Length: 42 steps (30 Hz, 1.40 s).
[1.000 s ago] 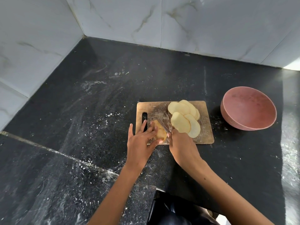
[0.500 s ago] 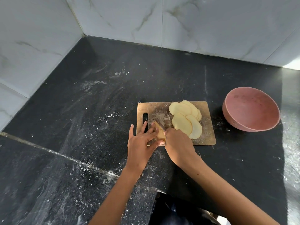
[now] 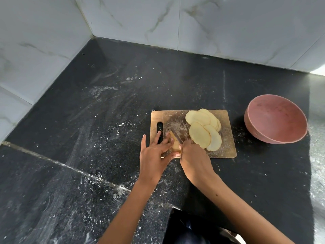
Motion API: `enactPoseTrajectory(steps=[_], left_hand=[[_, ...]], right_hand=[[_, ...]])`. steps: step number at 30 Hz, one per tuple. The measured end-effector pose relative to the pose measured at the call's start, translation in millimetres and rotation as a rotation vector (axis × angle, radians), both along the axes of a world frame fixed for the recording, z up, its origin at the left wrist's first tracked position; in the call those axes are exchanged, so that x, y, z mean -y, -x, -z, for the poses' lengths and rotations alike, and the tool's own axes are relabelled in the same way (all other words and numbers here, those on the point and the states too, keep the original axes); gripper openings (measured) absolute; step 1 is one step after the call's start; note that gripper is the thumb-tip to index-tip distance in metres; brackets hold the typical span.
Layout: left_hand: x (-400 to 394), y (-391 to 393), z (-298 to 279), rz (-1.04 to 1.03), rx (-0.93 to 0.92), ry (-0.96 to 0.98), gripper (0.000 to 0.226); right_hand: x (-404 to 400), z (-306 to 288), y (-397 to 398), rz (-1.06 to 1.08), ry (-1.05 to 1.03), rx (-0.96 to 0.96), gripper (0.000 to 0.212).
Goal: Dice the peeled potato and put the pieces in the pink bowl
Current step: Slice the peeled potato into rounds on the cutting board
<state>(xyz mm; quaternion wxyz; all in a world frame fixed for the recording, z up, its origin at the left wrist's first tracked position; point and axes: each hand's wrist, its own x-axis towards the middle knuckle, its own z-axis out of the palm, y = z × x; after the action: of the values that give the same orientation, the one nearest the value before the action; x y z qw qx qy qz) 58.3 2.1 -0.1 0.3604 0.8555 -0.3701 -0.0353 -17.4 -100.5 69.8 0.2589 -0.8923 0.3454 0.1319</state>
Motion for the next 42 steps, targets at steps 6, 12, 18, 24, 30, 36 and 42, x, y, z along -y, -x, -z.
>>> enactPoseTrajectory(steps=[6,12,18,24,30,36,42], left_hand=[[-0.4,-0.1,0.6,0.001,-0.003,-0.02,0.045],[0.1,0.6,0.0,0.001,-0.02,-0.022,0.045],[-3.5,-3.6,-2.8,0.06,-0.029,-0.047,0.046],[-0.5,2.6,-7.4,0.018,0.04,-0.104,0.041],[-1.0,1.8,-5.1,-0.003,0.034,-0.103,0.039],[-1.8,3.0,-3.6,-0.008,0.036,-0.093,0.041],[-3.2,1.1,-2.5,0.013,0.017,-0.047,0.04]], right_hand=[[0.7,-3.8,-0.5,0.01,0.043,0.018,0.013],[-0.7,-2.3,-1.3,-0.004,0.051,-0.015,0.016],[2.0,-5.0,-14.8,-0.074,0.09,-0.071,0.021],[1.7,-4.7,-11.6,-0.13,0.082,-0.087,0.023],[-4.4,-3.0,15.0,-0.071,0.002,-0.196,0.033],[-12.6,-0.4,52.0,-0.057,-0.078,-0.282,0.024],[-6.8,-9.5,69.2,0.006,-0.084,-0.139,0.021]])
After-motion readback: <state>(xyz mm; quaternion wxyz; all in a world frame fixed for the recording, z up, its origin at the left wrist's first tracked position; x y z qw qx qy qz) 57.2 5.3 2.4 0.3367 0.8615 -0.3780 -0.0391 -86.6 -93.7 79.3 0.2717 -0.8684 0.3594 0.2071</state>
